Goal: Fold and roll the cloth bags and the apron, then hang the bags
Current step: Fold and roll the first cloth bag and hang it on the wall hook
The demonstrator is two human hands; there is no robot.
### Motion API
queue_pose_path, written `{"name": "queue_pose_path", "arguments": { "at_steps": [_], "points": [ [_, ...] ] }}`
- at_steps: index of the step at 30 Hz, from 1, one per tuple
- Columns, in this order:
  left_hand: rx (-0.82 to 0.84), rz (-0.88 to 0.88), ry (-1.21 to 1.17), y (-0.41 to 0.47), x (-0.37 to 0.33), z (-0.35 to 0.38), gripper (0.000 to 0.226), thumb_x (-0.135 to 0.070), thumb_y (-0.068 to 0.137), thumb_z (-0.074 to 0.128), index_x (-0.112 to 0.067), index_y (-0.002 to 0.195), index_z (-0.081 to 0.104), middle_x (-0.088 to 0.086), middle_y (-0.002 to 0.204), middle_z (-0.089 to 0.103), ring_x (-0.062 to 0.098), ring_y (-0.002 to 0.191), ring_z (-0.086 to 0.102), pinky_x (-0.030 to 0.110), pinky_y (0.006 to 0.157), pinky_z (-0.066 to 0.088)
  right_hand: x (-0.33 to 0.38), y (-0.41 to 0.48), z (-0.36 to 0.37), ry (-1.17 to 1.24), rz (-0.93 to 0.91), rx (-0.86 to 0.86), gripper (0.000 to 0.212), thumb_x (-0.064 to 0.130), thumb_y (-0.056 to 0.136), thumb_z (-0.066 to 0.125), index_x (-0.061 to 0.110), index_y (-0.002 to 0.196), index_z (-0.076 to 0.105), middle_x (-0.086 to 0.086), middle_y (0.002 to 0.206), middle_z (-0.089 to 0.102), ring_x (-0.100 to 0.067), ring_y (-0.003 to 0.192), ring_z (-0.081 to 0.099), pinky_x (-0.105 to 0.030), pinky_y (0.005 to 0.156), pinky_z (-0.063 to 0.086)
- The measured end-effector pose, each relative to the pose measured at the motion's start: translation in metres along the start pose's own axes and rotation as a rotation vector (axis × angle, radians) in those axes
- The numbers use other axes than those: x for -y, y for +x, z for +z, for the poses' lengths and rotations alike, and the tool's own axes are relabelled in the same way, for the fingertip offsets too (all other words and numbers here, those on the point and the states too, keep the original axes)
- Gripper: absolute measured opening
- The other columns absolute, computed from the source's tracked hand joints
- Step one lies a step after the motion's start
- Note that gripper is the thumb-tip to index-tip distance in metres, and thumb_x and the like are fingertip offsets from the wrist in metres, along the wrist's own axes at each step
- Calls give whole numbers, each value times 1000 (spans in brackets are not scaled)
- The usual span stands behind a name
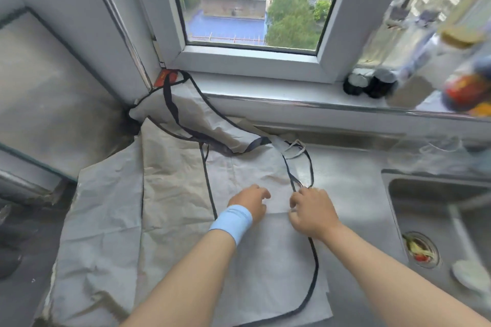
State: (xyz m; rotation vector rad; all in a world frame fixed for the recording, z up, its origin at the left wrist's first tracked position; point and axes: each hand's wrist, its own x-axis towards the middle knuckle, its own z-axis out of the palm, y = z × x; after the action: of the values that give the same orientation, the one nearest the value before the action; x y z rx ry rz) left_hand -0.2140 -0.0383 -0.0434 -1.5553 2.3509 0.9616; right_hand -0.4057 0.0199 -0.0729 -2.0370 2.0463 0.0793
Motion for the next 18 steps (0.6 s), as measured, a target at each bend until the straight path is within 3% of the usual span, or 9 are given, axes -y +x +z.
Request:
{"name": "queue_pose_path", "arguments": {
  "at_steps": [2, 5, 7, 9, 11, 13, 15, 18],
  "points": [
    [61, 2, 26, 3, -17, 11, 39, -20, 93, 48, -29, 131, 52, -3, 135, 48, 23, 121, 52, 37, 99, 43, -16, -9, 4, -145, -8, 83, 28, 31, 73, 46, 28, 98, 58, 4, 102, 54, -23, 99, 48, -35, 84, 29],
    [96, 1, 39, 3, -41, 25, 42, -20, 95, 44, -29, 136, 49, -3, 139, 46, 23, 126, 47, 37, 103, 41, -29, -15, 5, -256, -17, 78, 29, 15, 82, 46, 26, 104, 60, 1, 107, 57, -25, 103, 48, -37, 89, 32],
    [75, 18, 9, -1, -51, 29, 47, -22, 94, 47, -29, 140, 44, -4, 142, 44, 21, 129, 45, 36, 104, 39, -27, -14, 1, -160, -8, 32, 26, 17, 88, 47, 28, 106, 61, 3, 105, 61, -24, 102, 50, -36, 90, 34],
    [40, 31, -119, -4, -62, 27, 53, -24, 90, 57, -30, 140, 42, -6, 140, 48, 19, 123, 51, 31, 102, 41, -25, -16, -10, 113, 52, -72, 17, 25, 93, 48, 29, 106, 60, 0, 98, 63, -26, 93, 54, -35, 81, 39],
    [8, -13, -314, -4, -68, 21, 42, -25, 87, 60, -30, 128, 50, -4, 120, 63, 18, 92, 64, 28, 85, 50, -17, -14, -21, 363, 39, -99, 11, 30, 95, 51, 29, 103, 58, 2, 89, 65, -24, 82, 59, -35, 69, 44],
    [-15, -41, -348, -5, -73, 10, 25, -24, 90, 55, -29, 114, 59, -1, 94, 67, 18, 69, 62, 26, 65, 50, -11, -13, -34, 559, 14, -69, 6, 29, 93, 55, 29, 99, 57, 11, 79, 64, -17, 74, 59, -35, 65, 47],
    [-48, -70, -335, -5, -70, -5, 21, -23, 94, 47, -26, 103, 66, 1, 87, 65, 23, 76, 61, 26, 67, 46, -9, -10, -47, 569, -1, -86, 9, 30, 90, 59, 30, 99, 57, 14, 75, 61, -13, 71, 57, -32, 62, 45],
    [-221, -150, -434, -11, -52, -36, 24, -17, 94, 42, -22, 84, 64, 11, 98, 67, 31, 91, 58, 30, 73, 41, -14, -3, -58, 341, 42, -58, 19, 30, 90, 55, 31, 108, 60, 12, 93, 66, -18, 87, 61, -30, 68, 43]
  ]
}}
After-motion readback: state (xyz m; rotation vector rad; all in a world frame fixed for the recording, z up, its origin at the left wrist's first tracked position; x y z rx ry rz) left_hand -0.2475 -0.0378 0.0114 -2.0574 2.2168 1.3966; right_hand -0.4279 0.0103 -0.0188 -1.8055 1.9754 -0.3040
